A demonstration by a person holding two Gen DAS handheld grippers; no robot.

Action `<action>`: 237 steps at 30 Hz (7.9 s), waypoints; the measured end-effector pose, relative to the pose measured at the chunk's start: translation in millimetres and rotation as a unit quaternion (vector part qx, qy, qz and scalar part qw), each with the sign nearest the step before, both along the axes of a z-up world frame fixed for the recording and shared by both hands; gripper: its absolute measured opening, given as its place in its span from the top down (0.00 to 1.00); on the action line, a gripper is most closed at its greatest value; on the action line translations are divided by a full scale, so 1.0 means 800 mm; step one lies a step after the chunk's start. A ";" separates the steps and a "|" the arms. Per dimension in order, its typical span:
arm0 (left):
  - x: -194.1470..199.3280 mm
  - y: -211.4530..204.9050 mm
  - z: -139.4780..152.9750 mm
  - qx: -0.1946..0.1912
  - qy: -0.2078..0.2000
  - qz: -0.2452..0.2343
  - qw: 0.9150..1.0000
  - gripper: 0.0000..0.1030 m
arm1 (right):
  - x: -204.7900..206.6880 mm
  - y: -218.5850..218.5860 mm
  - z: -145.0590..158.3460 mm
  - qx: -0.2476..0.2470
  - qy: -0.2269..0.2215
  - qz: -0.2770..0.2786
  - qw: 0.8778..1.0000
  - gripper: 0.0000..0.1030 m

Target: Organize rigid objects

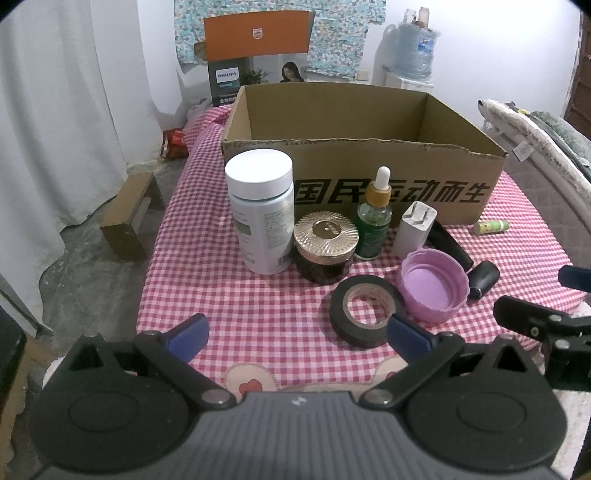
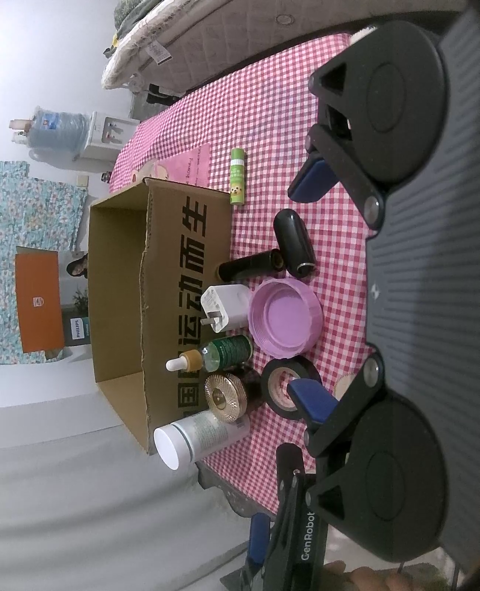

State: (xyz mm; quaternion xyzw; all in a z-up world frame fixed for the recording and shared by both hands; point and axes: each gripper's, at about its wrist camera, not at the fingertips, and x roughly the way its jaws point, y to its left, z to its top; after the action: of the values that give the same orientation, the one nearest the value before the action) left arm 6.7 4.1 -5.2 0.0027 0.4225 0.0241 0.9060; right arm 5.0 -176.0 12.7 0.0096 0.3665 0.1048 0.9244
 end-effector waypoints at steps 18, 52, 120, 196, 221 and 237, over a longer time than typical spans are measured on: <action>0.000 0.002 0.000 0.003 0.001 0.001 1.000 0.00 | 0.003 0.001 -0.002 0.003 0.009 0.004 1.000 0.01; 0.001 0.005 0.000 0.009 0.002 0.004 1.000 0.00 | 0.009 0.005 -0.009 -0.001 0.018 0.008 1.000 0.01; 0.136 -0.228 -0.046 -0.036 0.033 -0.309 0.950 0.58 | 0.217 -0.162 -0.080 0.023 0.069 0.158 0.985 0.70; 0.295 -0.015 0.066 0.045 0.033 -0.152 0.987 0.52 | 0.395 0.070 0.038 0.298 0.230 0.120 0.918 0.86; 0.306 0.022 0.063 0.031 0.055 -0.112 0.992 0.44 | 0.439 0.096 -0.037 0.281 0.342 0.050 0.896 0.69; 0.152 -0.002 0.144 -0.046 -0.053 -0.170 0.983 0.37 | 0.239 -0.053 0.103 0.342 0.143 0.108 0.923 0.54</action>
State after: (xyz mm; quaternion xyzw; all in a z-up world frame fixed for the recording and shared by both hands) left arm 127.9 2.1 109.7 0.0310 0.3682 -0.1493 0.9171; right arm 196.4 -218.1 94.9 0.3002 0.4358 0.3202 0.7858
